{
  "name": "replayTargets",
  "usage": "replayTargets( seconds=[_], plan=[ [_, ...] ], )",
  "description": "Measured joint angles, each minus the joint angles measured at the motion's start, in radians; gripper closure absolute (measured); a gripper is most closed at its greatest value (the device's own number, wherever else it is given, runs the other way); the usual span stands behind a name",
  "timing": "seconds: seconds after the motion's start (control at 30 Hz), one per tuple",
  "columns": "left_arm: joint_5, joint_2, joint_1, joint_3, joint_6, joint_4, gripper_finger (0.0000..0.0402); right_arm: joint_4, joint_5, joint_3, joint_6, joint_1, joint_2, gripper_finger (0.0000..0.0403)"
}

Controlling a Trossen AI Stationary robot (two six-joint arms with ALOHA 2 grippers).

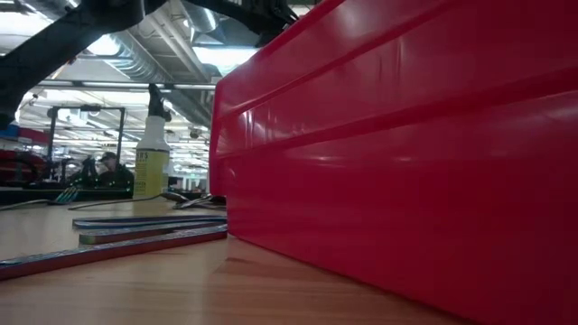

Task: Sort silverware
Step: Move the top left red silverware bin to the top center of the table, then move the top right red silverware bin to the top center of the table

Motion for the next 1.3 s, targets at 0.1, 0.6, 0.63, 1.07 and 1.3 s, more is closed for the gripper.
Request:
replayTargets(
  seconds=[0.1,0.6,0.63,1.07,1.3],
  plan=[
    [0.004,0.000,-0.001,0.000,0.002,0.000,0.0384,0.000,0.000,0.000,0.000,0.000,0.000,0.0402],
    [-0.018,-0.064,-0.030,0.007,0.191,0.150,0.0384,0.015,0.064,0.001,0.201,0.000,0.000,0.0379],
    [-0.037,-0.075,-0.040,0.007,0.229,0.182,0.0384,0.009,0.071,0.007,0.269,0.000,0.000,0.0372],
    [-0.152,-0.144,-0.261,0.002,0.741,0.323,0.0386,-0.070,-0.200,0.031,0.772,0.000,-0.136,0.0232],
    [-0.323,-0.152,-0.398,0.000,0.840,0.233,0.0400,-0.215,-0.161,-0.006,1.210,0.000,-0.240,0.0220]
  ],
)
